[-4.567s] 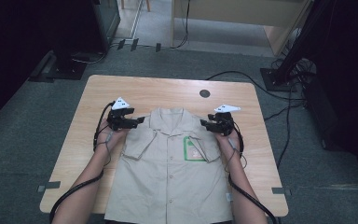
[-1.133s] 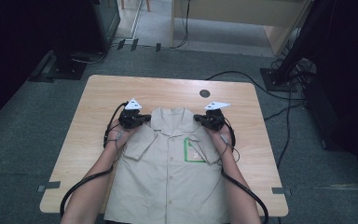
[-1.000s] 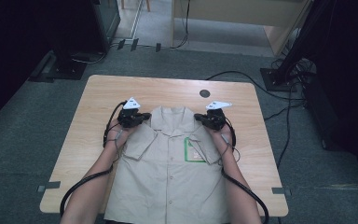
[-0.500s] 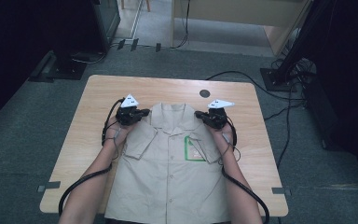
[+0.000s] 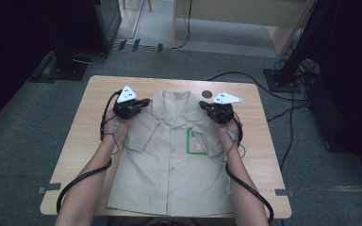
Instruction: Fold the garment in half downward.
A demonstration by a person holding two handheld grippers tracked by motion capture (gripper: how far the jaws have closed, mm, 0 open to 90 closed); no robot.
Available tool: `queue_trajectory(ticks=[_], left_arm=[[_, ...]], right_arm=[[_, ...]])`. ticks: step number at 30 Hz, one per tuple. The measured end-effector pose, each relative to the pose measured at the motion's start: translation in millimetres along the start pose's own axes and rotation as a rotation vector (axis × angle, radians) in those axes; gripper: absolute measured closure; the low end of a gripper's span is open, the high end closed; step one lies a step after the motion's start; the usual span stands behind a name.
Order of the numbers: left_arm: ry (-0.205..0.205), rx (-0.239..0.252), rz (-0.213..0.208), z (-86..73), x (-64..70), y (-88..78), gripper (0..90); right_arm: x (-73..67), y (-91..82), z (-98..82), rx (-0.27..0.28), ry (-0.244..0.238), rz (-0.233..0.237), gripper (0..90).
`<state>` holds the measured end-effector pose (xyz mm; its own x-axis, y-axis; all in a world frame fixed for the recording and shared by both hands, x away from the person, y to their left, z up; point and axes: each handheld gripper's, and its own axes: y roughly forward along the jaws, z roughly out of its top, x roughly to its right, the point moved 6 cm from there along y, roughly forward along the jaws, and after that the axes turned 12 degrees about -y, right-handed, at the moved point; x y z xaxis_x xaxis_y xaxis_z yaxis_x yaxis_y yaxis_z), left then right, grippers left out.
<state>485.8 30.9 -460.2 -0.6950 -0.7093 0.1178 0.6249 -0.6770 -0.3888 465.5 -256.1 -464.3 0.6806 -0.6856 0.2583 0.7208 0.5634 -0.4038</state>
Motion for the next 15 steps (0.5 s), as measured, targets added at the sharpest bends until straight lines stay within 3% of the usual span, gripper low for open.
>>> queue_trajectory(ticks=[9,12,15], left_arm=[[0.069,0.121,0.021,60.3,8.0,-34.7,90.0],[0.087,0.118,0.028,65.7,9.0,-38.1,90.0],[0.091,0.103,0.025,55.0,11.4,-35.0,90.0]], right_arm=[[7.6,-33.2,64.8,0.092,-0.105,-0.067,89.7],[9.2,-42.3,78.7,0.123,-0.112,-0.077,89.7],[7.2,-40.3,75.4,0.106,-0.118,-0.079,89.7]])
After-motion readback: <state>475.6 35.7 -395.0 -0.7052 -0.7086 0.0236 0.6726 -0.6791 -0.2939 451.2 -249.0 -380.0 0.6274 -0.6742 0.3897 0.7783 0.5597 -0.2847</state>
